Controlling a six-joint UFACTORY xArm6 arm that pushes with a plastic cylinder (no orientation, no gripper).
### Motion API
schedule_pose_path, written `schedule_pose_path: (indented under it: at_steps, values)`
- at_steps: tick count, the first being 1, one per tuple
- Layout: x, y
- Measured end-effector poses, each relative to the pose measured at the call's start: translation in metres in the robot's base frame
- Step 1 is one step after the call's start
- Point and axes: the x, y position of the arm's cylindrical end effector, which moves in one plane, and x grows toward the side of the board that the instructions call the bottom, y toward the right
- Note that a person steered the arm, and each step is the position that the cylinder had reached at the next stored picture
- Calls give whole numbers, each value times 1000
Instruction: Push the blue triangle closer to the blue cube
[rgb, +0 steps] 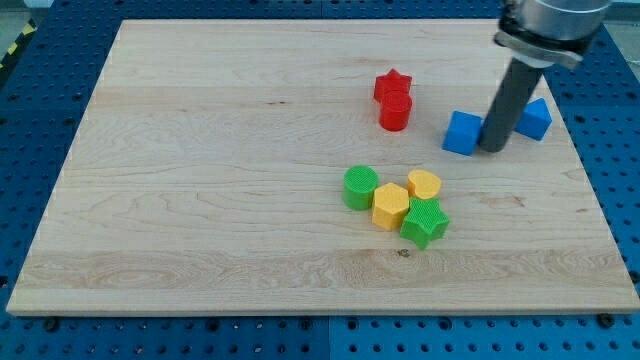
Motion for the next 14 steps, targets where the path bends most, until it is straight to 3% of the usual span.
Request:
schedule_pose_path:
  at_steps: [3,5,6,7,8,9,12,14]
  values:
    - [-22,-44]
    - [-10,54]
    - [18,117]
    - [19,151]
    - [-14,156]
    - [-34,137]
    - [-41,50]
    - [-40,61]
